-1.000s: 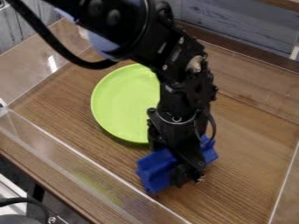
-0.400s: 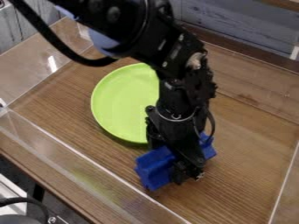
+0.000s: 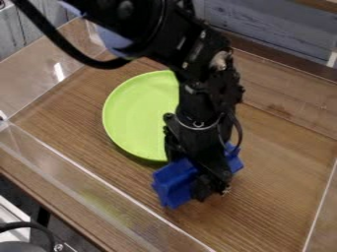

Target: Put the blue object in the green plate

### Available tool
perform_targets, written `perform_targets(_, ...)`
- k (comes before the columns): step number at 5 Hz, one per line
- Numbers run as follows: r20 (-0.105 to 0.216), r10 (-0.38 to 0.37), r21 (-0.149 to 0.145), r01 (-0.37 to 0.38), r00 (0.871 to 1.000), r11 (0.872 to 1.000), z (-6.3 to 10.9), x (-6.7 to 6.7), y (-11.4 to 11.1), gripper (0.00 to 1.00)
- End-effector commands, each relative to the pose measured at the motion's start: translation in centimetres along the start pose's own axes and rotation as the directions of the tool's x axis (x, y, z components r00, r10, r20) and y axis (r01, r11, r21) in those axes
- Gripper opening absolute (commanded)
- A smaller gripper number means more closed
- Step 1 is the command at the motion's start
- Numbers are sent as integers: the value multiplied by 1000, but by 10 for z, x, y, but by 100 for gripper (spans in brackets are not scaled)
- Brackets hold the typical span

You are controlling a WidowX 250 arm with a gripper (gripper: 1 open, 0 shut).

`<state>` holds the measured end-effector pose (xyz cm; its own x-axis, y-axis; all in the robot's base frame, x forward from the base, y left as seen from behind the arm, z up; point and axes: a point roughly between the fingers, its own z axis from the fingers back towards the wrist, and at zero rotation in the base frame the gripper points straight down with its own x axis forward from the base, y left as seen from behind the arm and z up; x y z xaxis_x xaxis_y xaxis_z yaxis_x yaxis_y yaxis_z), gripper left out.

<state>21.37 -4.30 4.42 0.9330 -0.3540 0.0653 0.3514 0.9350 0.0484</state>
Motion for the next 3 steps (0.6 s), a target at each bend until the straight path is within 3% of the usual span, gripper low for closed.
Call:
perform_targets(1, 61, 14, 18, -15, 998, 1000, 15, 12, 6, 0)
perform_targets(3, 66, 17, 27, -19, 998, 999, 21, 11, 11, 0)
